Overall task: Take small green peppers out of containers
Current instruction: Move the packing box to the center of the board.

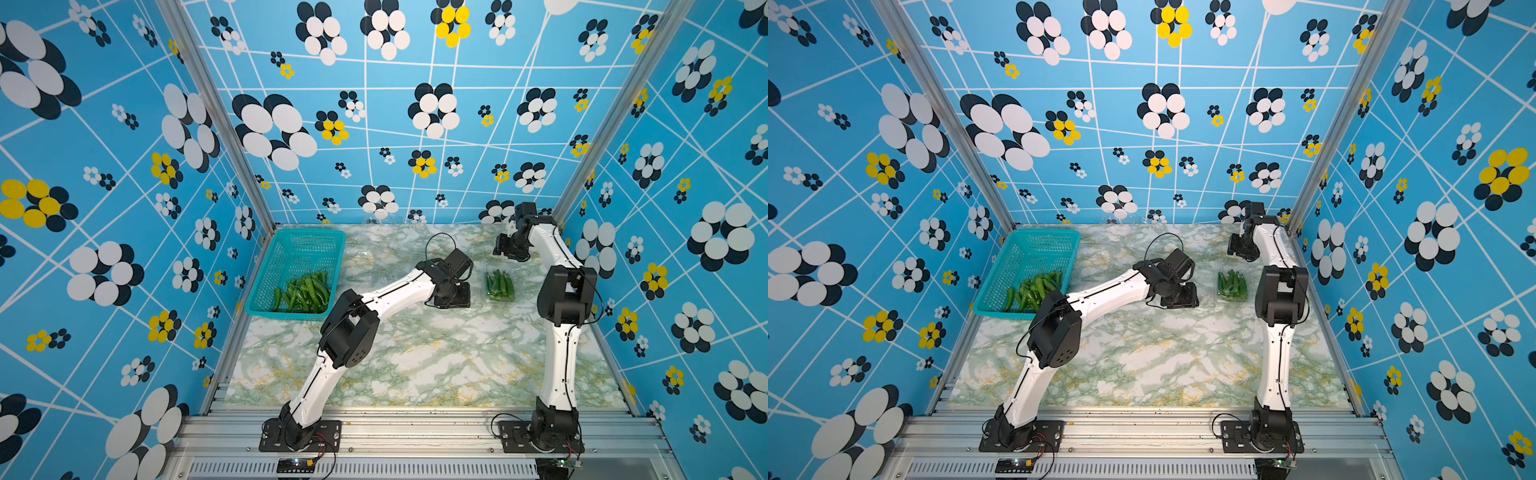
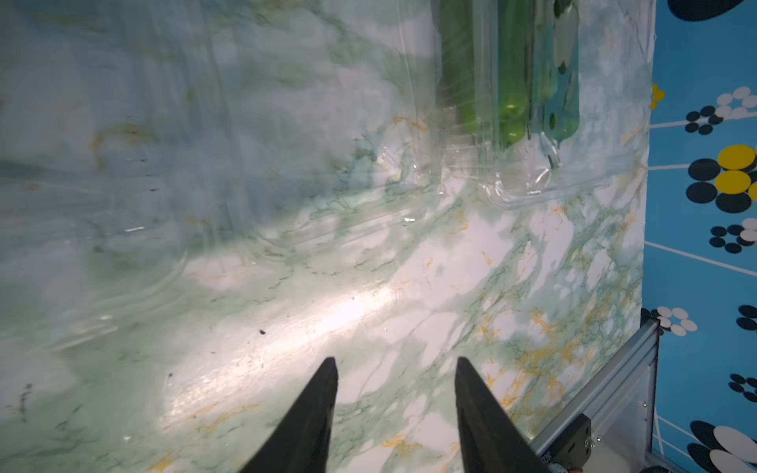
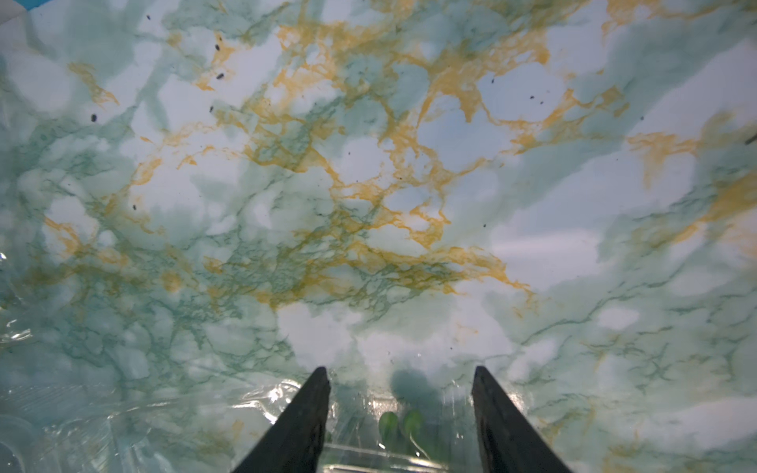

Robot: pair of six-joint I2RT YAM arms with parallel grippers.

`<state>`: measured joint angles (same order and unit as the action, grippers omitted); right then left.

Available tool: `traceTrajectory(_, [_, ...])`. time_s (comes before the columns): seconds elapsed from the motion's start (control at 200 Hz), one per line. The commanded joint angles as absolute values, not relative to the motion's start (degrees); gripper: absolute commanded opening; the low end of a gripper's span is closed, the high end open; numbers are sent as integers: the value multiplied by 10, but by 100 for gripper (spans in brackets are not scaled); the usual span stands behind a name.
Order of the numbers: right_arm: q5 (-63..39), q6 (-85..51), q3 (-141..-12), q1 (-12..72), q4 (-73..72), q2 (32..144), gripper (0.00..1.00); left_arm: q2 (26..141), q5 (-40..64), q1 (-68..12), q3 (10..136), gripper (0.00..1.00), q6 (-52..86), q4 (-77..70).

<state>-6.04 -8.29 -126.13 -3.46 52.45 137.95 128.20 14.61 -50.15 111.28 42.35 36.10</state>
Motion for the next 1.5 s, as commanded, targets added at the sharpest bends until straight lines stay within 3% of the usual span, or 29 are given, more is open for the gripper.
traceTrajectory(0.0, [-54, -79, -1217, -38, 547, 1352, 56, 1298, 180, -517, 1126, 48, 406, 359])
traceTrajectory(0.33, [-46, -118, -977, -38, 485, 1197, 56, 1307, 212, -534, 1115, 45, 392, 357])
traceTrajectory(0.51, [-53, -123, -890, -37, 466, 1148, 56, 1254, 218, -544, 1015, 39, 396, 315])
traceTrajectory(0.834, [-52, -113, -887, -35, 469, 1146, 56, 1198, 228, -581, 913, 38, 399, 271])
traceTrajectory(1.494, [-65, -134, -846, -9, 455, 1131, 56, 1312, 242, -589, 1021, 39, 431, 231])
